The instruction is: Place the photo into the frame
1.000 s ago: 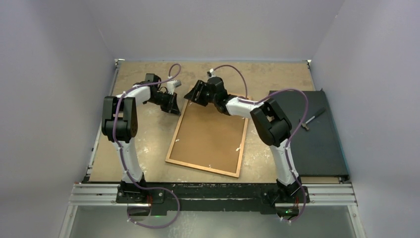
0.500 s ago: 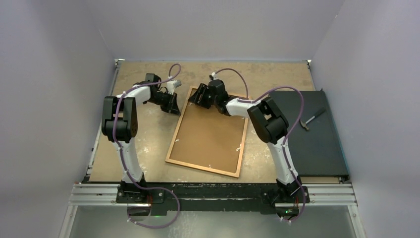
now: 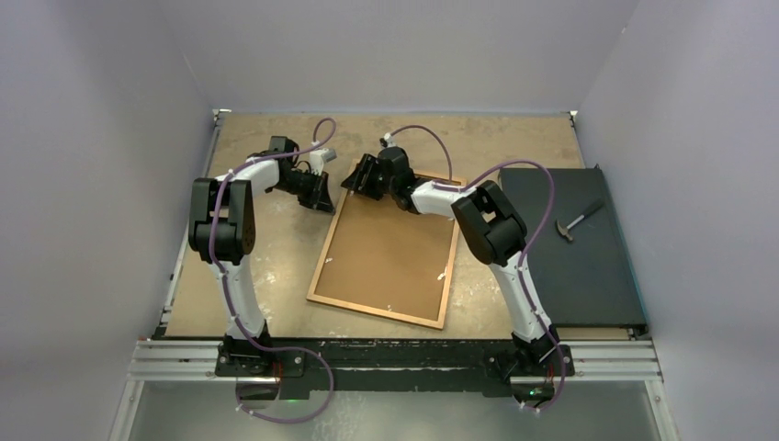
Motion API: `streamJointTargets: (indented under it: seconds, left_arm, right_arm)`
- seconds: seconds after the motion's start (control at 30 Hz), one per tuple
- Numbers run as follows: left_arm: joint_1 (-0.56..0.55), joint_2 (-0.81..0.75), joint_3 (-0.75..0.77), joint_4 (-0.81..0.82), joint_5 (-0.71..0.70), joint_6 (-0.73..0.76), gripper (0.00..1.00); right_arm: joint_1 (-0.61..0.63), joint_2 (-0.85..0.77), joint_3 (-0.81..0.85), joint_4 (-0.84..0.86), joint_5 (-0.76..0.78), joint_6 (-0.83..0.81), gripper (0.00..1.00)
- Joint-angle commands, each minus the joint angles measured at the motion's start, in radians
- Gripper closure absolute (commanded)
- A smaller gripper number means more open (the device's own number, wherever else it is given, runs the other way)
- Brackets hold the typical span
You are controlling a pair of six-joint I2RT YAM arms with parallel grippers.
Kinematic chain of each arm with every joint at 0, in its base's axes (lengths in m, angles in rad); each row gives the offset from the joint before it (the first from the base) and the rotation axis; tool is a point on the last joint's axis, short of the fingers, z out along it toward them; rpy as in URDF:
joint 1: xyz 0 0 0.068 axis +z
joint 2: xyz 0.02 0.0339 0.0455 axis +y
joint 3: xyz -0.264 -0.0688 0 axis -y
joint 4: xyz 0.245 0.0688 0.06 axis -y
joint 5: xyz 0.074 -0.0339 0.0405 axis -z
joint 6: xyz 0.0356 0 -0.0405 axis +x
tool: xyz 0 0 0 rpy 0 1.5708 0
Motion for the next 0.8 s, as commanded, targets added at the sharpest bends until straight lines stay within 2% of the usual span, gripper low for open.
streamJointTargets:
  seconds: [0.0,0.43,0.77]
  left_arm:
    - [-0.013,0.012,-0.008,-0.018,-0.048,0.03,1.0]
    - [-0.012,0.007,-0.017,-0.015,-0.05,0.036,1.0]
    - [-0.011,-0.002,-0.015,-0.023,-0.054,0.038,1.0]
  right_arm:
    - [0.015,0.02,0.016,-0.037,0.002,0.01,0.47]
    - [0.021,0.074,0.076,-0.039,-0.062,0.021,0.48]
    - [0.012,0.029,0.102,-0.08,-0.062,-0.026,0.46]
